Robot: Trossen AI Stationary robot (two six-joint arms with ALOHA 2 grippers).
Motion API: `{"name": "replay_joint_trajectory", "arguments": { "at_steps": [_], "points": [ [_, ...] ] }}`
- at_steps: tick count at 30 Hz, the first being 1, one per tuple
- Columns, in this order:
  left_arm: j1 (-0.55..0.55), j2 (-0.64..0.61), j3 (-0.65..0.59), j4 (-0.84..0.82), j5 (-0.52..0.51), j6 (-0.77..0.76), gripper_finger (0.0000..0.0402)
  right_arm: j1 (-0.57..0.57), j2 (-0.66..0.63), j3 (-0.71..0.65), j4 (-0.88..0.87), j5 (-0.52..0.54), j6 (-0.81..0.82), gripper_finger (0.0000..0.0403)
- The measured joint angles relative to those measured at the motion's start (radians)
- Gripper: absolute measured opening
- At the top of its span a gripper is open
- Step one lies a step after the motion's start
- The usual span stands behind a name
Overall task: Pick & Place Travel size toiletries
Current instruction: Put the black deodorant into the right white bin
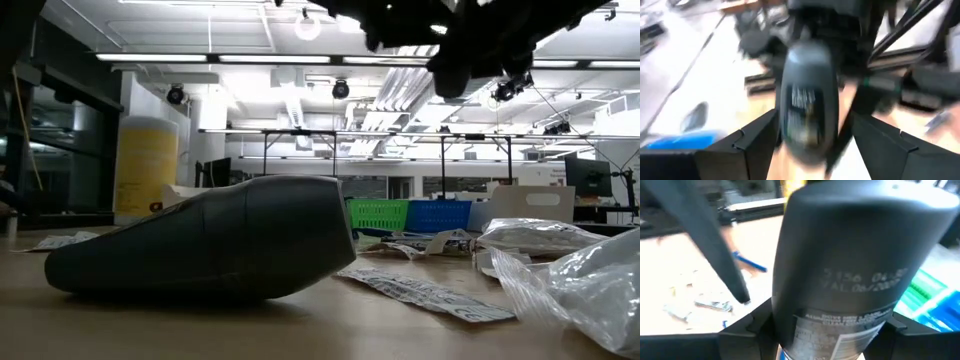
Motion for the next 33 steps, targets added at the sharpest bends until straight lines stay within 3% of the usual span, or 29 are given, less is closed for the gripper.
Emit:
{"name": "replay_joint_trajectory", "arguments": {
  "at_steps": [7,13,19,23,28,33],
  "points": [
    [0.014,-0.111,0.0,-0.262,-0.21,0.0,0.0252,-0.149,-0.114,0.0,-0.322,0.008,0.102,0.0196],
    [0.065,-0.191,-0.099,-0.378,-0.234,-0.028,0.0252,-0.458,-0.176,0.0,-0.579,-0.009,0.011,0.0196],
    [0.13,-0.282,-0.309,-0.257,-0.227,-0.037,0.0253,-0.84,-0.097,0.001,-0.503,-0.135,-0.325,0.0196],
    [0.188,-0.367,-0.497,-0.078,-0.176,-0.027,0.0253,-0.998,0.035,0.001,-0.421,-0.139,-0.447,0.0196],
    [0.292,-0.47,-0.725,0.135,-0.061,-0.022,0.0253,-1.091,0.223,0.004,-0.367,-0.109,-0.533,0.0196],
    [0.347,-0.551,-0.849,0.162,-0.012,-0.042,0.0253,-1.083,0.383,0.046,-0.464,-0.02,-0.574,0.0203]
  ]
}}
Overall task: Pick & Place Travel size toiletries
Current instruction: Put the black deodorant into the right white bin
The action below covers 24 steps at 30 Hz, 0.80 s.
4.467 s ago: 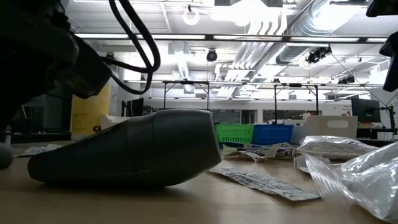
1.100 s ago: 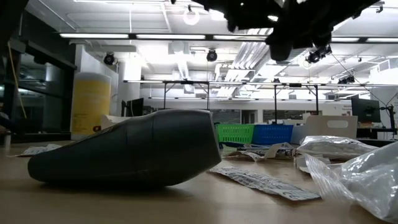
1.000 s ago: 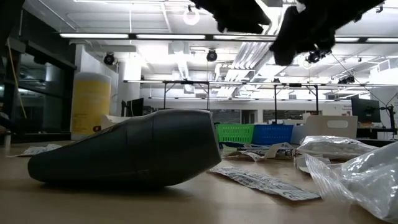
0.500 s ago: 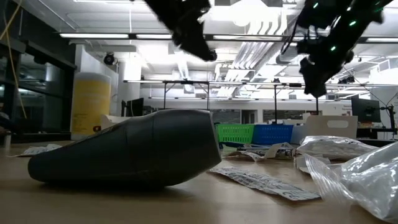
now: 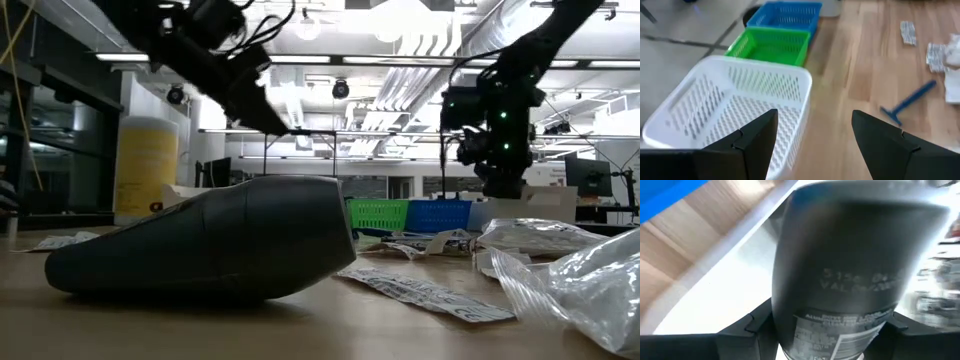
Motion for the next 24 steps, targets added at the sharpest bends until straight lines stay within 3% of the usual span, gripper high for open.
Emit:
{"name": "replay_joint_trajectory", "arguments": {
  "at_steps": [4,8,14,24],
  "points": [
    [0.001,-0.054,-0.029,-0.019,0.011,-0.01,0.0253,0.027,0.06,0.029,-0.065,0.088,-0.014,0.0206],
    [-0.001,-0.094,-0.029,-0.036,0.049,-0.024,0.0253,0.045,0.066,0.059,-0.142,0.107,-0.017,0.0204],
    [0.001,-0.146,-0.029,-0.043,0.094,-0.037,0.0253,0.047,0.07,0.084,-0.277,0.182,-0.035,0.0229],
    [0.001,-0.165,-0.029,-0.066,0.114,-0.036,0.0253,0.047,0.067,0.086,-0.299,0.183,0.006,0.0243]
  ]
}}
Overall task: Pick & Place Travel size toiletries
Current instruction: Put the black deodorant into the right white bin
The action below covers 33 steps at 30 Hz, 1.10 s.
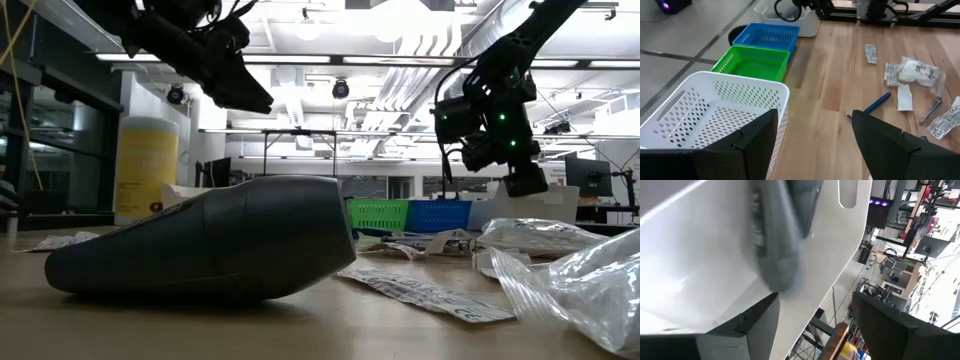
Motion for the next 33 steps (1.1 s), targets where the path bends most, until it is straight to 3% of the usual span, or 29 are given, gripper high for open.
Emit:
{"name": "replay_joint_trajectory", "arguments": {
  "at_steps": [8,17,28,33],
  "points": [
    [0.0,0.001,0.013,-0.033,-0.001,-0.001,0.0253,0.01,-0.087,-0.004,-0.028,-0.108,0.097,0.0245],
    [-0.03,0.001,0.087,-0.244,-0.038,-0.004,0.0253,0.112,-0.347,-0.003,-0.051,-0.451,0.272,0.0245],
    [-0.23,0.001,0.091,-0.349,-0.046,-0.001,0.0253,0.388,-0.65,-0.001,-0.085,-0.727,0.515,0.0245],
    [-0.353,0.014,0.092,-0.352,-0.09,-0.026,0.0253,0.59,-0.702,0.0,-0.077,-0.756,0.702,0.0245]
  ]
}}
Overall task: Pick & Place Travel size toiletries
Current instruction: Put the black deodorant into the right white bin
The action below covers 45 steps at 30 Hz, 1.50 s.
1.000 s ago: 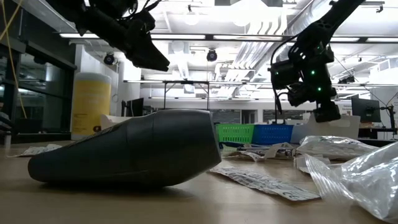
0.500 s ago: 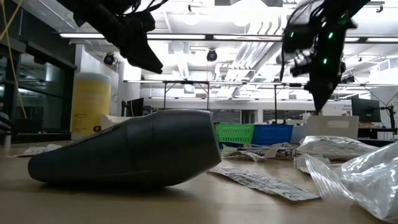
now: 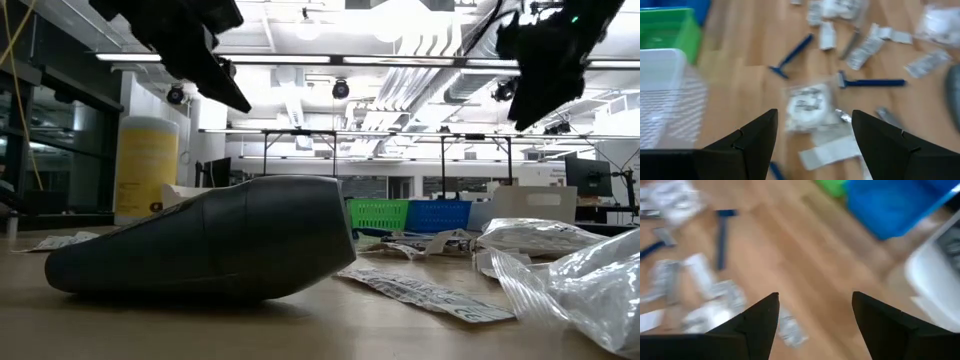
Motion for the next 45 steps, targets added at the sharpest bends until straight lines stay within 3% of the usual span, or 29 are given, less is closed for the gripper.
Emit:
{"name": "replay_joint_trajectory", "arguments": {
  "at_steps": [6,11,18,23,32,41,45],
  "points": [
    [-0.145,0.052,0.0,0.008,-0.019,-0.005,0.0253,0.323,0.04,0.0,0.043,0.098,0.23,0.0239],
    [-0.243,0.133,0.0,0.034,-0.018,-0.034,0.0253,0.583,0.153,0.001,0.139,0.217,0.371,0.0228],
    [-0.336,0.241,-0.001,0.119,0.004,-0.059,0.0253,0.803,0.377,0.001,0.32,0.263,0.5,0.0215],
    [-0.388,0.303,0.0,0.194,0.001,-0.128,0.0277,0.87,0.523,0.001,0.436,0.237,0.593,0.0206],
    [-0.487,0.415,0.017,0.353,-0.001,-0.185,0.0383,0.905,0.662,0.0,0.598,0.159,0.67,0.0189],
    [-0.553,0.562,0.168,0.296,-0.151,-0.192,0.039,0.905,0.666,0.0,0.624,0.162,0.664,0.0175],
    [-0.553,0.623,0.217,0.243,-0.169,-0.236,0.039,0.902,0.666,0.0,0.629,0.162,0.651,0.0172]
  ]
}}
